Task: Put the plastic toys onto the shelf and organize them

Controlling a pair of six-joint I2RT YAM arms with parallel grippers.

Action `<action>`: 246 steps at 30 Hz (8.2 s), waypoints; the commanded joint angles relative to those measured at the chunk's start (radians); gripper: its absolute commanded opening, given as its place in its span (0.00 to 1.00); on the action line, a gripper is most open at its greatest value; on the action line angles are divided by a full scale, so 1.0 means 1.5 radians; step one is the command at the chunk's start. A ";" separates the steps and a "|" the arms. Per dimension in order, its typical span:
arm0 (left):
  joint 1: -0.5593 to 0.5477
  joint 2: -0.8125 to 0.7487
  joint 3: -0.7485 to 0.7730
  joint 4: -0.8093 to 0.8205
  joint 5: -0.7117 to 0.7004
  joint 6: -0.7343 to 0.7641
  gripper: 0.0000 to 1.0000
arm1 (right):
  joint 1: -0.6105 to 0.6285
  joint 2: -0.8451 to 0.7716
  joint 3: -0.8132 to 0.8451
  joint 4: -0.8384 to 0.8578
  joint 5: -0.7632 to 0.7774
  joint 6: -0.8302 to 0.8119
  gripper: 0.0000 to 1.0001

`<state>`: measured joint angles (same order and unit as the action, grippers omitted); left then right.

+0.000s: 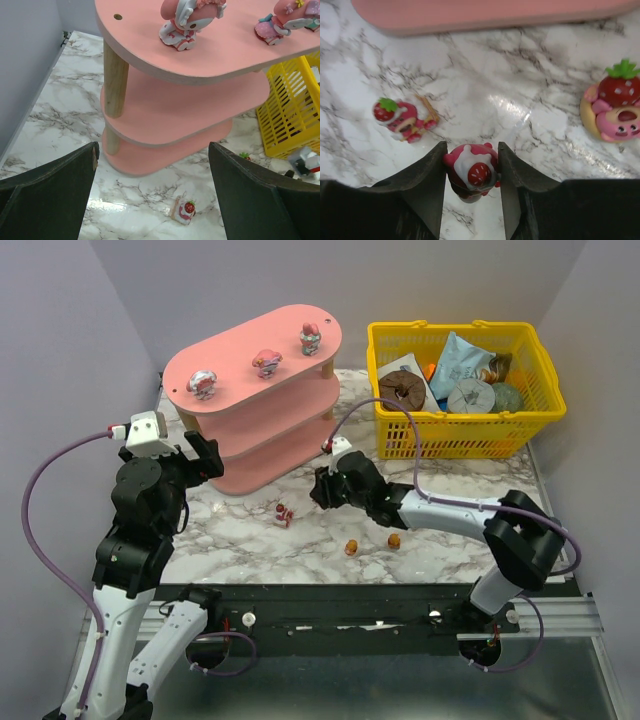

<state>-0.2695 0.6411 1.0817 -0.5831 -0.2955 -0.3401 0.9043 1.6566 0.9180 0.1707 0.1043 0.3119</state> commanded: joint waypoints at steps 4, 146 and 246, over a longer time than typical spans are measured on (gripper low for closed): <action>0.003 0.003 -0.009 0.015 -0.030 -0.007 0.99 | 0.003 -0.065 0.120 -0.040 -0.026 -0.067 0.15; 0.003 0.004 -0.057 0.035 -0.082 -0.025 0.99 | 0.050 0.117 -0.003 0.264 -0.304 -0.193 0.97; 0.012 0.012 -0.065 0.039 -0.092 -0.004 0.99 | 0.054 0.267 0.106 0.195 -0.198 -0.222 0.84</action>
<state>-0.2607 0.6601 0.9886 -0.5461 -0.4324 -0.3573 0.9802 2.0277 1.0939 0.4072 -0.2165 -0.0269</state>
